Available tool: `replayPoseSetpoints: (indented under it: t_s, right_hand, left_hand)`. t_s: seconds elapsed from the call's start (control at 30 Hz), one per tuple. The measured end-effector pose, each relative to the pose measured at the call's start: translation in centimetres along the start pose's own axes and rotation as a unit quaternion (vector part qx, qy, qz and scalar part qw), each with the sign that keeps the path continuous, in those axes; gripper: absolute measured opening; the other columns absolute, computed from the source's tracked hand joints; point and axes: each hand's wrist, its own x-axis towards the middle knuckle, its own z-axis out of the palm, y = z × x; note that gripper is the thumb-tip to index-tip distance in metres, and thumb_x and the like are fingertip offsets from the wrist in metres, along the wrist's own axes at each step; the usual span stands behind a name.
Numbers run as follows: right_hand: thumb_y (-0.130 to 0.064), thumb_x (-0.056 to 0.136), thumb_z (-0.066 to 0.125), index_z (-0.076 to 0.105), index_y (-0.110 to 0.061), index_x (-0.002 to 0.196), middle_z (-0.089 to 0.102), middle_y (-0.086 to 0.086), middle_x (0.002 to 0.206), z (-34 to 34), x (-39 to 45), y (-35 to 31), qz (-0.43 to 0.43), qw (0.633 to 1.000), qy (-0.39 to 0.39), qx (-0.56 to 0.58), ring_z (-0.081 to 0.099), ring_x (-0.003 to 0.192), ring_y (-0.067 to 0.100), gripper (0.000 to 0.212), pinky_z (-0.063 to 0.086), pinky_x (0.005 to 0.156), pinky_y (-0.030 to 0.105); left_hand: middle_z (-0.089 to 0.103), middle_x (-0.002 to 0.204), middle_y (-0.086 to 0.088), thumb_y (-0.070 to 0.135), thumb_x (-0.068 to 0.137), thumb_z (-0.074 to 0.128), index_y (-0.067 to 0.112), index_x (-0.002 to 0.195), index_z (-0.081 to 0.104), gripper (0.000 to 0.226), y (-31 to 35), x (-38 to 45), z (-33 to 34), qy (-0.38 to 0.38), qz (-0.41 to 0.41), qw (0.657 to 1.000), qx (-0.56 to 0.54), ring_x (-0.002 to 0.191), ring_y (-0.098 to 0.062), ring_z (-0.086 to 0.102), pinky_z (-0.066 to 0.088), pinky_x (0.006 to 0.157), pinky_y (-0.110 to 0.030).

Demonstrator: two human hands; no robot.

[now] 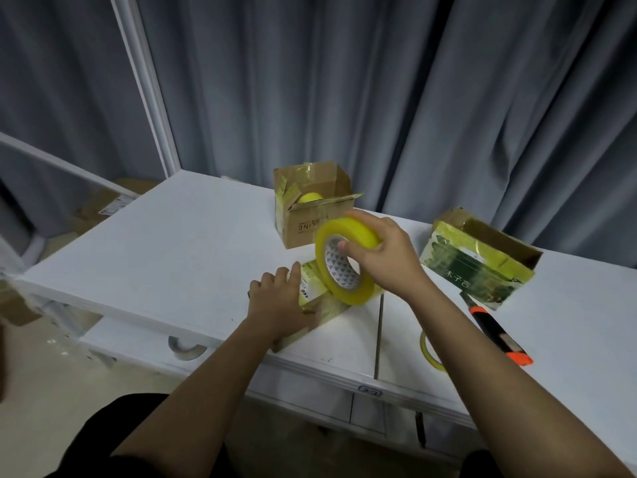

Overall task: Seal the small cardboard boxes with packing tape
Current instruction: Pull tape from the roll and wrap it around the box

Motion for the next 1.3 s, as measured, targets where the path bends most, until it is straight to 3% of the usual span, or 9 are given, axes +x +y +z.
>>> replayPoseSetpoints:
  t_s: [0.13, 0.4, 0.6, 0.73, 0.83, 0.9, 1.0, 1.13, 1.3]
  right_hand:
    - [-0.045, 0.081, 0.07, 0.056, -0.045, 0.124, 0.054, -0.001, 0.109, -2.2, -3.0, 1.1, 0.012, 0.999, -0.036, -0.034, 0.053, 0.102, 0.018, 0.045, 0.045, 0.088, 0.034]
    - [-0.045, 0.083, 0.063, 0.045, -0.058, 0.124, 0.044, -0.016, 0.098, -0.7, -7.5, 4.8, 0.024, 0.994, -0.06, -0.086, 0.046, 0.089, 0.008, 0.046, 0.038, 0.072, 0.024]
    - [-0.045, 0.085, 0.06, 0.042, -0.054, 0.131, 0.044, -0.009, 0.1, 0.6, -8.2, 4.7, 0.02, 0.989, -0.057, -0.133, 0.051, 0.092, 0.016, 0.049, 0.042, 0.071, 0.03]
    - [-0.044, 0.088, 0.059, 0.041, -0.047, 0.136, 0.045, -0.005, 0.106, 0.7, -8.7, 4.7, 0.026, 0.989, -0.062, -0.13, 0.052, 0.096, 0.019, 0.052, 0.045, 0.075, 0.032]
    - [-0.042, 0.089, 0.059, 0.041, -0.046, 0.137, 0.045, -0.003, 0.107, 0.6, -8.9, 4.6, 0.033, 0.99, -0.067, -0.12, 0.054, 0.097, 0.022, 0.052, 0.047, 0.08, 0.037]
    - [-0.042, 0.089, 0.06, 0.04, -0.046, 0.137, 0.045, -0.003, 0.107, 0.5, -9.0, 4.7, 0.031, 0.989, -0.068, -0.125, 0.054, 0.096, 0.024, 0.052, 0.048, 0.08, 0.038]
    - [-0.043, 0.088, 0.06, 0.04, -0.045, 0.138, 0.044, -0.005, 0.106, 0.7, -9.0, 5.1, 0.034, 0.99, -0.063, -0.125, 0.054, 0.095, 0.024, 0.053, 0.047, 0.077, 0.036]
    - [-0.044, 0.087, 0.06, 0.039, -0.046, 0.138, 0.041, -0.01, 0.105, 1.3, -8.8, 5.7, 0.028, 0.991, -0.048, -0.121, 0.056, 0.093, 0.021, 0.055, 0.037, 0.066, 0.027]
    - [-0.036, 0.087, 0.064, 0.039, -0.041, 0.141, 0.05, -0.003, 0.118, 1.6, -9.9, 6.2, 0.022, 0.997, -0.042, -0.063, 0.055, 0.104, 0.022, 0.06, 0.044, 0.082, 0.03]
  left_hand:
    - [0.038, 0.141, -0.009, 0.078, 0.075, 0.044, 0.017, 0.149, 0.01, 0.102, 0.1, 0.4, -0.2, -0.021, 0.0, 1.0, -0.008, 0.12, -0.032, 0.044, 0.036, 0.094, -0.043]
    - [0.036, 0.141, -0.009, 0.076, 0.072, 0.051, 0.018, 0.149, 0.008, 0.105, 0.0, 0.7, -0.7, -0.058, 0.004, 0.997, -0.043, 0.124, -0.034, 0.04, 0.033, 0.097, -0.046]
    - [0.029, 0.148, -0.01, 0.08, 0.073, 0.046, 0.019, 0.15, -0.009, 0.113, 0.0, 0.3, -1.3, -0.054, 0.015, 0.998, -0.023, 0.122, -0.034, 0.042, 0.037, 0.094, -0.047]
    - [-0.018, 0.157, -0.006, 0.077, 0.077, 0.043, 0.047, 0.139, -0.028, 0.099, 0.6, 0.1, -1.9, -0.049, 0.077, 0.996, 0.002, 0.121, -0.041, 0.042, 0.044, 0.089, -0.05]
    - [-0.039, 0.149, 0.0, 0.071, 0.081, 0.045, 0.051, 0.141, -0.018, 0.089, 1.1, 0.8, -2.5, -0.119, 0.088, 0.988, 0.038, 0.142, -0.046, -0.003, 0.032, 0.1, -0.064]
    - [-0.033, 0.152, -0.002, 0.059, 0.082, 0.054, 0.04, 0.147, -0.001, 0.087, 1.7, 1.3, -2.9, -0.121, 0.112, 0.986, 0.031, 0.141, -0.038, -0.023, 0.017, 0.105, -0.069]
    - [-0.017, 0.159, -0.004, 0.051, 0.086, 0.051, 0.018, 0.148, 0.012, 0.081, 2.2, 1.8, -2.6, -0.07, 0.202, 0.976, 0.045, 0.145, -0.025, -0.018, 0.001, 0.114, -0.058]
    - [-0.017, 0.158, -0.009, 0.053, 0.094, 0.042, 0.027, 0.151, -0.008, 0.08, 1.9, 2.5, -2.4, -0.116, 0.229, 0.966, 0.029, 0.146, -0.03, -0.012, 0.004, 0.117, -0.051]
    - [-0.011, 0.159, -0.008, 0.051, 0.092, 0.049, 0.033, 0.151, -0.001, 0.079, 1.4, 3.2, -3.1, -0.149, 0.234, 0.961, -0.018, 0.146, -0.03, -0.007, 0.011, 0.117, -0.049]
